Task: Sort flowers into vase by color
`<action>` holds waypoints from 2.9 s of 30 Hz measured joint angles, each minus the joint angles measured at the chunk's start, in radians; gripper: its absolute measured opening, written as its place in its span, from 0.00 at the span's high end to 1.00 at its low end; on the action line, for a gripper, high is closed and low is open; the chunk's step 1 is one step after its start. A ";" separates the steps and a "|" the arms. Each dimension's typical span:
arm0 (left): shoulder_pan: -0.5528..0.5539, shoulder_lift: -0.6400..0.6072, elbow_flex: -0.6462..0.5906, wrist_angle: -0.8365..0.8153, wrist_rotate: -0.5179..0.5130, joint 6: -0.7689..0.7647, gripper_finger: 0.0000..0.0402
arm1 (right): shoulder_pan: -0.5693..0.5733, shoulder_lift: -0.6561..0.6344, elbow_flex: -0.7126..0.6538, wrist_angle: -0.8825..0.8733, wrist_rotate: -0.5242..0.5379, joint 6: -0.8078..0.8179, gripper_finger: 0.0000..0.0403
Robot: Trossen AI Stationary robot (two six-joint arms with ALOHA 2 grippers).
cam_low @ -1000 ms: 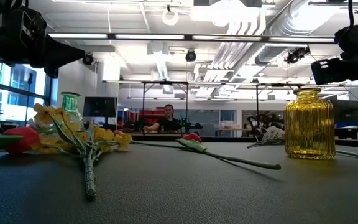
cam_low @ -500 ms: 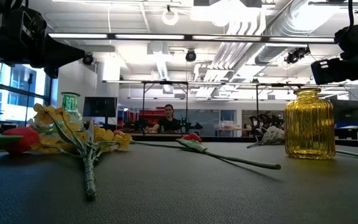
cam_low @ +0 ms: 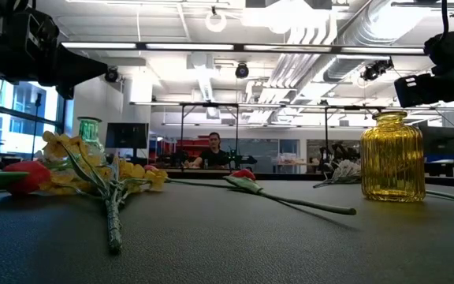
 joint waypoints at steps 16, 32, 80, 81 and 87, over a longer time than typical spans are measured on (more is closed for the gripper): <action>0.000 0.000 0.000 0.006 0.000 0.000 1.00 | -0.008 -0.001 0.000 0.055 -0.436 0.507 1.00; 0.000 0.000 0.000 0.009 0.000 -0.002 1.00 | -0.012 0.131 0.147 -0.134 -0.650 0.561 0.86; -0.127 0.000 0.000 0.113 0.053 -0.287 1.00 | 0.064 1.442 0.578 -0.737 -1.208 1.616 0.88; -0.130 0.000 0.000 0.114 0.053 -0.287 1.00 | 0.065 1.440 0.578 -0.739 -1.202 1.613 0.92; -0.139 0.000 0.000 0.113 0.033 -0.280 1.00 | 0.097 1.358 0.570 -0.815 -1.082 1.613 0.97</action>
